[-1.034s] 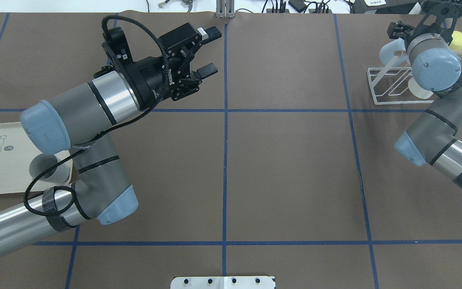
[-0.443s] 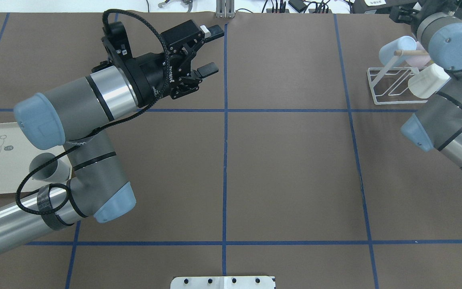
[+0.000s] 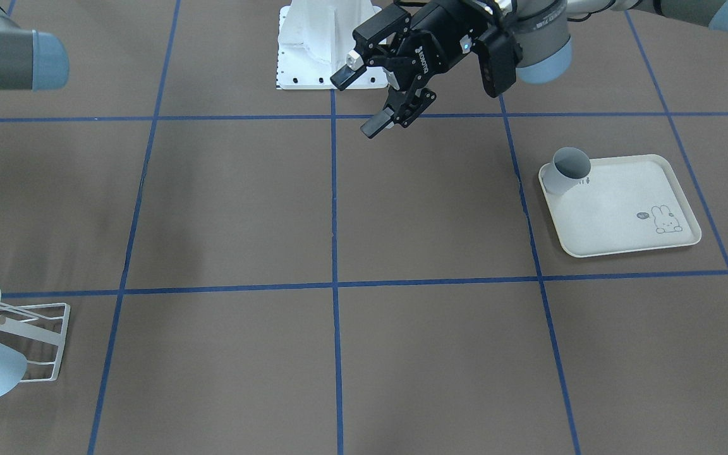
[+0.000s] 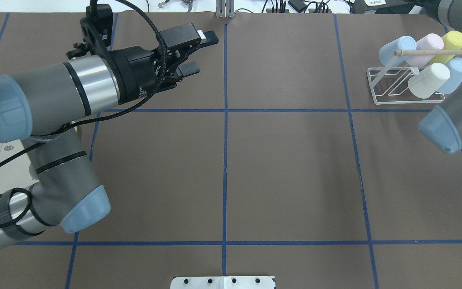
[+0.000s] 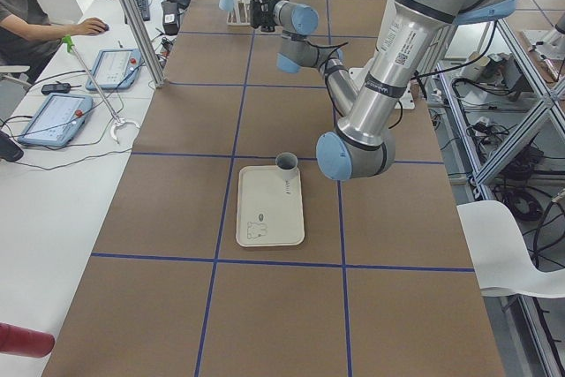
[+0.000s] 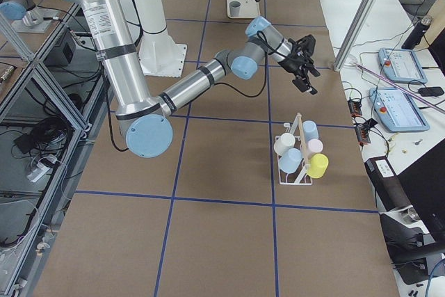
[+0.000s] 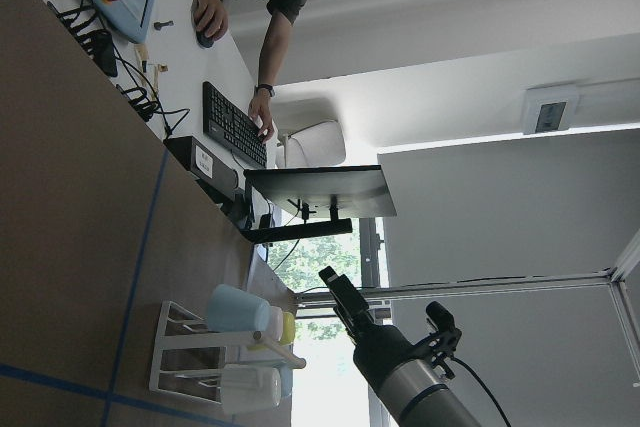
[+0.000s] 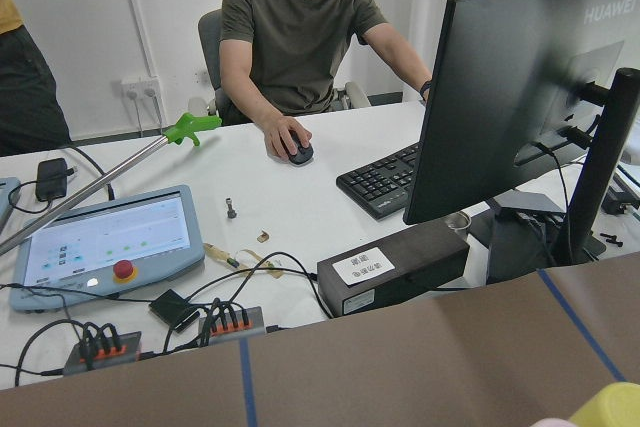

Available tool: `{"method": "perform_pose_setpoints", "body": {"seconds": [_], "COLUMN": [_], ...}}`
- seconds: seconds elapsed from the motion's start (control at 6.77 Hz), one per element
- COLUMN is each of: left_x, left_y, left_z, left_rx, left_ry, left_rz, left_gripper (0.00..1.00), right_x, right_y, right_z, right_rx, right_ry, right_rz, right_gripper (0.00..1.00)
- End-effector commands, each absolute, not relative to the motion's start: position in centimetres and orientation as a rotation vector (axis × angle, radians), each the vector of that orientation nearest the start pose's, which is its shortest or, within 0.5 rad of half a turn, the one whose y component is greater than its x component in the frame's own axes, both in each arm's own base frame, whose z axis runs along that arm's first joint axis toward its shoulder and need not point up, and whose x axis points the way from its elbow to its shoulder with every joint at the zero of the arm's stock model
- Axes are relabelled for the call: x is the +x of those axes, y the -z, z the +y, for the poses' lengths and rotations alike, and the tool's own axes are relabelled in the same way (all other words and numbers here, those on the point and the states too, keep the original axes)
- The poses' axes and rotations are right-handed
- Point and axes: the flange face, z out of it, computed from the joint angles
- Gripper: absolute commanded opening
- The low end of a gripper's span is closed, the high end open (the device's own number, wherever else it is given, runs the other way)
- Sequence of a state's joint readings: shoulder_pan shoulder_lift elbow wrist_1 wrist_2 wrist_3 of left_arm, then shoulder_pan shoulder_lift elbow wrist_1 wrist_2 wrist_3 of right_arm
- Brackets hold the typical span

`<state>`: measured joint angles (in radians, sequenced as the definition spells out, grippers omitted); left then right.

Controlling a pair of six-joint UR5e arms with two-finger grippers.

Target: Transfer IKEA cup to right arm and place on rack

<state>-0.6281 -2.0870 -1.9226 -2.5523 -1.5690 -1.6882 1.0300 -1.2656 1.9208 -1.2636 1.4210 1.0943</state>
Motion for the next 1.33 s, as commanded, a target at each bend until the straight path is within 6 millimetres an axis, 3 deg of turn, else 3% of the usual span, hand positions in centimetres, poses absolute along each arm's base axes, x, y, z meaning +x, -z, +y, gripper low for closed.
{"method": "perform_pose_setpoints", "body": {"seconds": [0.0, 0.15, 0.3, 0.44, 0.59, 0.89, 1.18], "left_x": [32.5, 31.3, 29.6, 27.3, 25.4, 23.3, 21.6], "left_y": [-14.0, -17.3, -20.5, -22.9, -26.6, -35.1, -40.8], "left_z": [-39.9, -39.9, -40.5, -41.4, -41.7, -39.8, -37.9], "left_rx": [0.531, 0.542, 0.519, 0.483, 0.450, 0.447, 0.471], "left_ry": [0.417, 0.339, 0.269, 0.203, 0.127, -0.056, -0.236], "left_rz": [1.586, 1.504, 1.426, 1.365, 1.278, 1.103, 0.975], "left_gripper": [1.00, 1.00, 1.00, 1.00, 1.00, 1.00, 1.00], "right_x": [-16.4, -17.8, -20.2, -23.9, -25.8, -29.3, -29.9], "right_y": [-25.3, -24.2, -23.0, -20.3, -19.0, -18.9, -19.2], "right_z": [-52.7, -51.7, -50.2, -49.1, -47.8, -46.8, -47.0], "right_rx": [0.672, 0.607, 0.586, 0.551, 0.547, 0.540, 0.550], "right_ry": [-0.561, -0.567, -0.531, -0.543, -0.534, -0.588, -0.581], "right_rz": [-0.777, -0.867, -0.913, -1.002, -1.080, -1.186, -1.212], "right_gripper": [1.00, 1.00, 1.00, 1.00, 1.00, 1.00, 1.00]}}
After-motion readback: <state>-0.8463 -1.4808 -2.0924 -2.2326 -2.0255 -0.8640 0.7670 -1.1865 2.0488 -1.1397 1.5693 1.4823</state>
